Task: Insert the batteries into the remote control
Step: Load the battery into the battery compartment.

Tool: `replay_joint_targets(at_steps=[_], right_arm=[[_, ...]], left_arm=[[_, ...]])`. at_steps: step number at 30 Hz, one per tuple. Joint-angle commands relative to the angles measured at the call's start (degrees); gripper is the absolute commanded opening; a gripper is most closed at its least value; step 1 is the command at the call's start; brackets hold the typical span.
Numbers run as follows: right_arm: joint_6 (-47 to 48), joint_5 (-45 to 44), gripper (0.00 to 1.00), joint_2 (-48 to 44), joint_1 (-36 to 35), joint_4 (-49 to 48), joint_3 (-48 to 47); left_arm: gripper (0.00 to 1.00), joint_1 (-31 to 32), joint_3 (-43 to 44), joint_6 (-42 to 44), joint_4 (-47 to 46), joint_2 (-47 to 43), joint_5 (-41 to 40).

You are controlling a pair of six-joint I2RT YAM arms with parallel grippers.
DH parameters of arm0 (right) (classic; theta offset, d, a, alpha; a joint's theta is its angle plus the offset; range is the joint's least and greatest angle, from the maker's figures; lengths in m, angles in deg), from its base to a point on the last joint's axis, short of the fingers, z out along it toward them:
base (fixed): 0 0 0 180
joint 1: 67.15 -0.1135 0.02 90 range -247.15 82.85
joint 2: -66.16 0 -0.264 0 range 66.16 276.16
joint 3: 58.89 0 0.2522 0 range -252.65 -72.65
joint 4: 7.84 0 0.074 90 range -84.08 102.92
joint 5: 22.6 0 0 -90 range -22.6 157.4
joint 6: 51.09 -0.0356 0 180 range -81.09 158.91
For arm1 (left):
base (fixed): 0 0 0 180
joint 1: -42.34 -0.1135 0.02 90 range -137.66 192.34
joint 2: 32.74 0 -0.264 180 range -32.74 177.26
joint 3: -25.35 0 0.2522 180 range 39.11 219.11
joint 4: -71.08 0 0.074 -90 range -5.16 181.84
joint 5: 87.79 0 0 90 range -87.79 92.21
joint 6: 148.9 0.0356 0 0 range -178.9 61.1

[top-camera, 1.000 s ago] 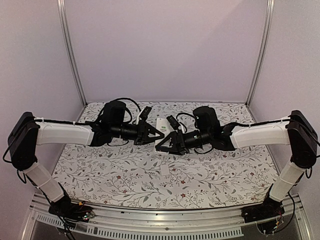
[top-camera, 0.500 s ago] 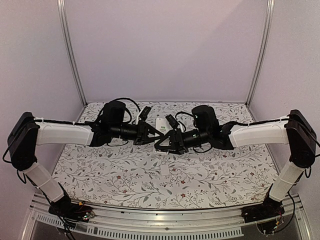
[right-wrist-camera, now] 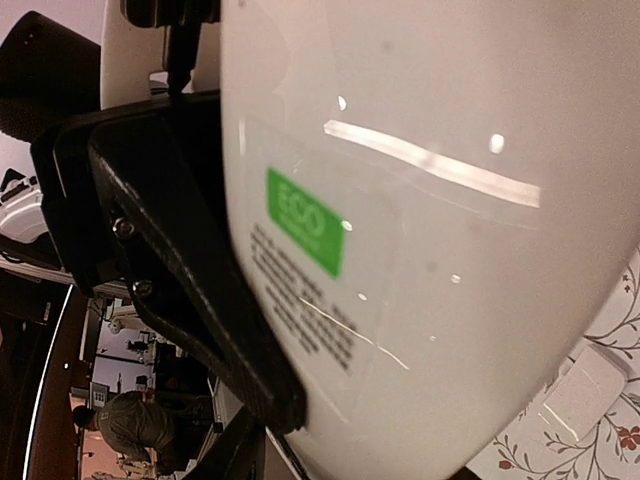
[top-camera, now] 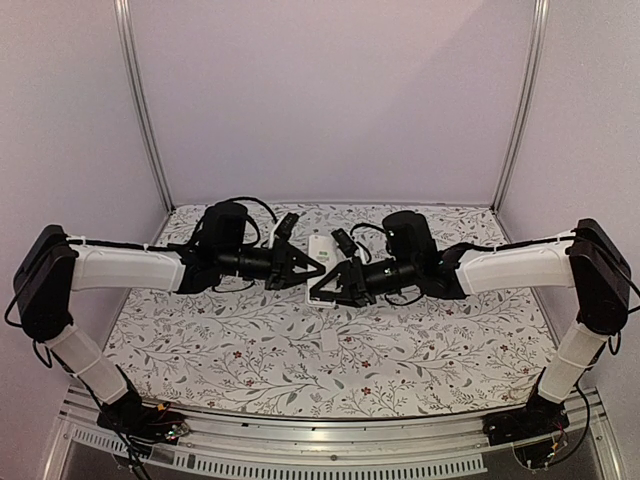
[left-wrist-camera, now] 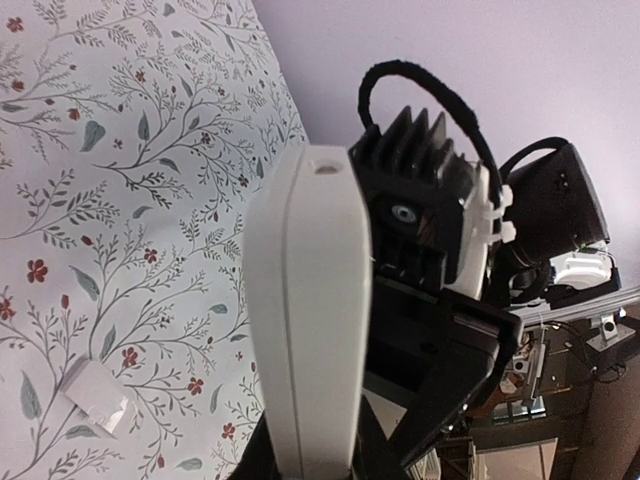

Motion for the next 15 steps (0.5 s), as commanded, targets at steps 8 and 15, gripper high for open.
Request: replay_joint_targets(at_steps=[8, 15], right_arm=[[0.0, 2.84, 0.2, 0.18, 0.5, 1.37, 0.66], [0.39, 2.64, 0.12, -0.64, 0.87, 1.54, 1.94]], left_arm=[[0.0, -1.03, -1.49, -0.72, -9.38, -2.41, 4.65], [0.0, -1.67, -1.42, -0.97, -11.16, -2.77, 5.91]])
